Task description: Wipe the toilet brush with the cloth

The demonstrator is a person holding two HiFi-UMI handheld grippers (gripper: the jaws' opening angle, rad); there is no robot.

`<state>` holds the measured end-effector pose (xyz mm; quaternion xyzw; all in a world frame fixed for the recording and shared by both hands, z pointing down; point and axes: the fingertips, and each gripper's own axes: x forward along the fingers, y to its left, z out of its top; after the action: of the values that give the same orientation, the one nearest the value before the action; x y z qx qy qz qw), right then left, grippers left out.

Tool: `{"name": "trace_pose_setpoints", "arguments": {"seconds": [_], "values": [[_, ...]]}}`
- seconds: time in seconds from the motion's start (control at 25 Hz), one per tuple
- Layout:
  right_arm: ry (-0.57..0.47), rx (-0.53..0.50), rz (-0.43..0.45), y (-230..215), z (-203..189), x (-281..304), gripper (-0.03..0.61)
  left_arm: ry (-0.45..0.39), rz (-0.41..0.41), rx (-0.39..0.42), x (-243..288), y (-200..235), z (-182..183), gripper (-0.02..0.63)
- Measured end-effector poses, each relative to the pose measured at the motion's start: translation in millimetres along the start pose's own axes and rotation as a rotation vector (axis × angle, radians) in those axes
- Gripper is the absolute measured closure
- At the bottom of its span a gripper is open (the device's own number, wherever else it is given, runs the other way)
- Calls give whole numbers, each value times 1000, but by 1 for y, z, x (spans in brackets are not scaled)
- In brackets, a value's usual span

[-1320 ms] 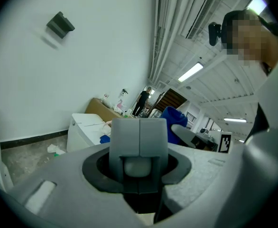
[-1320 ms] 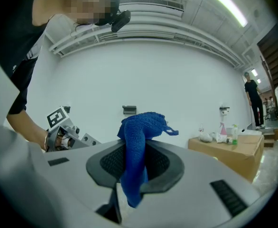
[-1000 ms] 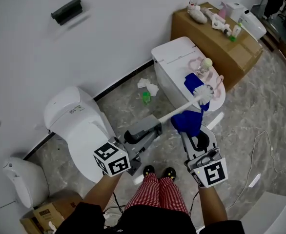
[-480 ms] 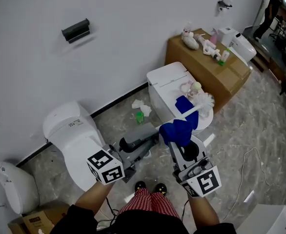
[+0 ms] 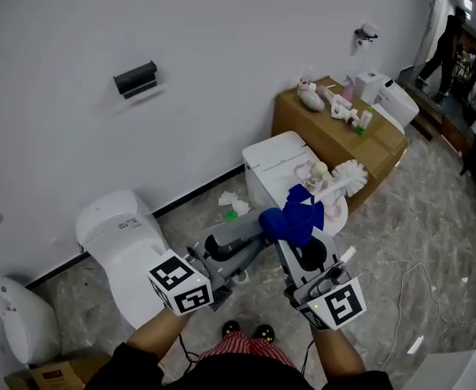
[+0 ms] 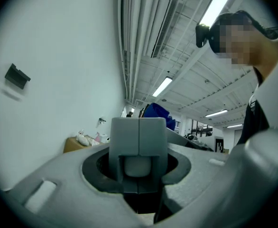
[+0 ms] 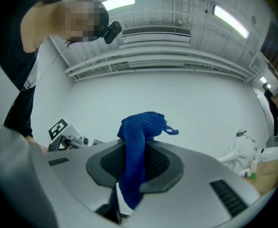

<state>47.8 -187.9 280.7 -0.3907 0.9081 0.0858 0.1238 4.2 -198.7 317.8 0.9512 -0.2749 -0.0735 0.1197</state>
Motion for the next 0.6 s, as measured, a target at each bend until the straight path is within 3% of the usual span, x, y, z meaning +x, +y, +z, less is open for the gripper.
{"name": "trace_pose_setpoints", "arguments": {"seconds": [0.28,0.6], "values": [[-46,-2,56,6,19,11,497,-30,70,69,-5,-7,24,449],[-115,1,130,13,39,32,497,-74,128,93,-16,-4,52,449]]}}
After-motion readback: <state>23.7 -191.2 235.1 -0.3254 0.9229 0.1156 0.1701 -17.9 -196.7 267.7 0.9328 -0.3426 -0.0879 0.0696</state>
